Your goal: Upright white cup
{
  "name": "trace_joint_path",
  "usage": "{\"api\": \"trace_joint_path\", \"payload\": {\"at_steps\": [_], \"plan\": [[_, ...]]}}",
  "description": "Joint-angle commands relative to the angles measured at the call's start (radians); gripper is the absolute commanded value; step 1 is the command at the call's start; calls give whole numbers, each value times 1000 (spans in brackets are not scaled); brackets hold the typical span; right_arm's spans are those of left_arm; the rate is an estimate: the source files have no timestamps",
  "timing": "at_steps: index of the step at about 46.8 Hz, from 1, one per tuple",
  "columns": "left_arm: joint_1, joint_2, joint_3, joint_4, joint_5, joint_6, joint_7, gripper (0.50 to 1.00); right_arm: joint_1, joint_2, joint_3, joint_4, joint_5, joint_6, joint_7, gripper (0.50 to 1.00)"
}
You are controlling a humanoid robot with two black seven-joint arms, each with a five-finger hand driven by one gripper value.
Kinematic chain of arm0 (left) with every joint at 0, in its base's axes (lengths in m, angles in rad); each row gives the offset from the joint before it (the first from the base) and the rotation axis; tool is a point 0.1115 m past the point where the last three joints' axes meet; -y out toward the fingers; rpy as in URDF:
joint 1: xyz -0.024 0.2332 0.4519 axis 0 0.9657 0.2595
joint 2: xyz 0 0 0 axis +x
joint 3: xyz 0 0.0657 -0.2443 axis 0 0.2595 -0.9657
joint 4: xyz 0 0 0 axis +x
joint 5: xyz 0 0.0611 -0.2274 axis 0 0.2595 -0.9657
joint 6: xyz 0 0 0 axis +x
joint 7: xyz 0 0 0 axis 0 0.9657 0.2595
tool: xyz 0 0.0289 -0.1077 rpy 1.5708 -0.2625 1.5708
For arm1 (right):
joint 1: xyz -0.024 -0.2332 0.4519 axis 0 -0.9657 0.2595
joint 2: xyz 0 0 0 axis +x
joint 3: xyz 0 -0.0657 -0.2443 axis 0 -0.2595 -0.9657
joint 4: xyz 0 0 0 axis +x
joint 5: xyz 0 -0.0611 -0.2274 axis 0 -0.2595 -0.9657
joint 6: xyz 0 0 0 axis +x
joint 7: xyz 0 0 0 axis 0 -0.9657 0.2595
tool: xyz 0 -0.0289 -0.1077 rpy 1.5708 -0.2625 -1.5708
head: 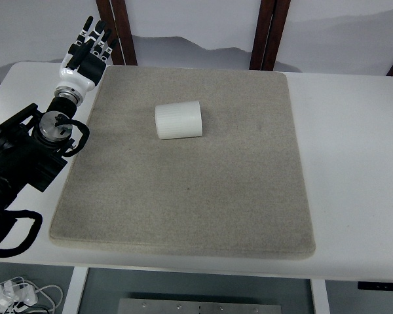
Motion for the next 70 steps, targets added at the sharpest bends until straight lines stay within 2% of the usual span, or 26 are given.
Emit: {"api": "trace_joint_path", "payload": {"at_steps": [1,17,51,61,70], "plan": [[0,-4,0,0,-4,0,0,996,0,0,0,0,0,0,0,952],[-3,-1,5,0,-6,0,2,994,0,0,0,0,0,0,0,952],[-75,33,31,6,19,-12,15,994,0,0,0,0,0,0,0,952],[-72,38,100,-34,132,-12,12,994,0,0,0,0,0,0,0,952],[-84,44,100,-67,337,-17,12,994,0,0,0,0,0,0,0,952]]}}
